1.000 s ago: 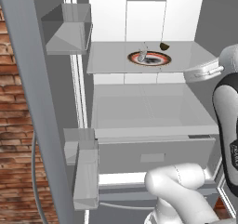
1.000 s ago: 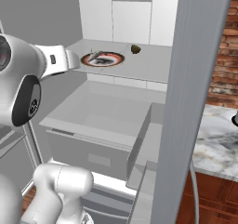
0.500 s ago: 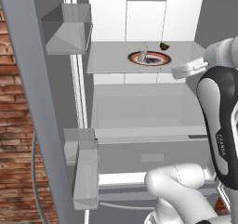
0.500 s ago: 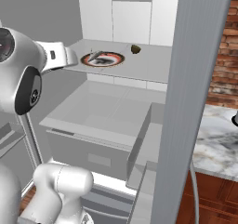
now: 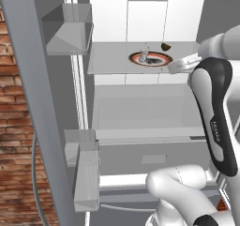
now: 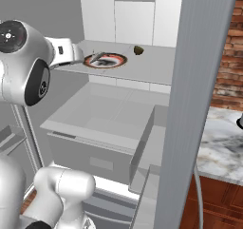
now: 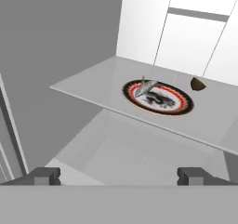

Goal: Retrieve the fish from the fridge and place it on the saucepan with marinade on the stove.

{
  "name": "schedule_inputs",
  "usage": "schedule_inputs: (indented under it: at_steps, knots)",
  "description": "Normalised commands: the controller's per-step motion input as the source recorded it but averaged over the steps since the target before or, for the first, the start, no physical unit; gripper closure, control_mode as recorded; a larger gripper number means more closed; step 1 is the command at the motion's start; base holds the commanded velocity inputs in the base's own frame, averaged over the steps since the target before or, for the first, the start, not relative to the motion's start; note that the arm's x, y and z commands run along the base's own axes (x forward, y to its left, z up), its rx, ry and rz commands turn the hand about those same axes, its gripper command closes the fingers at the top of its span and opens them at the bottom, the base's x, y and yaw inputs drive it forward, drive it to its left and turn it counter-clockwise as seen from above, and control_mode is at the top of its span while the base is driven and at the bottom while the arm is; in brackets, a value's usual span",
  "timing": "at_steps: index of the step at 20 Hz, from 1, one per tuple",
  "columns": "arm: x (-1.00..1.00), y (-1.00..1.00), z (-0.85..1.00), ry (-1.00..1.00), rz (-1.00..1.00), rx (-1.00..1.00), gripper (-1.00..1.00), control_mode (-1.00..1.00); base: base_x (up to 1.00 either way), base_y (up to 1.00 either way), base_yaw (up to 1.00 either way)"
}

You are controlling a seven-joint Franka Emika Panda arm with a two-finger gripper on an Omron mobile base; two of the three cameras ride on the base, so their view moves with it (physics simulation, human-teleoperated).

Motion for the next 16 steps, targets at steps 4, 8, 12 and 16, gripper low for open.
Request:
schedule_inputs:
  at_steps: [4,8,12,16]
  knots:
    - [0.3,0.0,-0.18,0.0,0.0,0.0,-1.0,-1.0,0.0,0.0,0.0]
    - [0.24,0.0,-0.2,0.0,0.0,0.0,-1.0,-1.0,0.0,0.0,0.0]
    - [0.15,0.0,-0.08,0.0,0.0,0.0,-1.0,-1.0,0.0,0.0,0.0]
    - [0.08,0.0,0.0,0.0,-0.01,0.0,-1.0,-1.0,0.0,0.0,0.0]
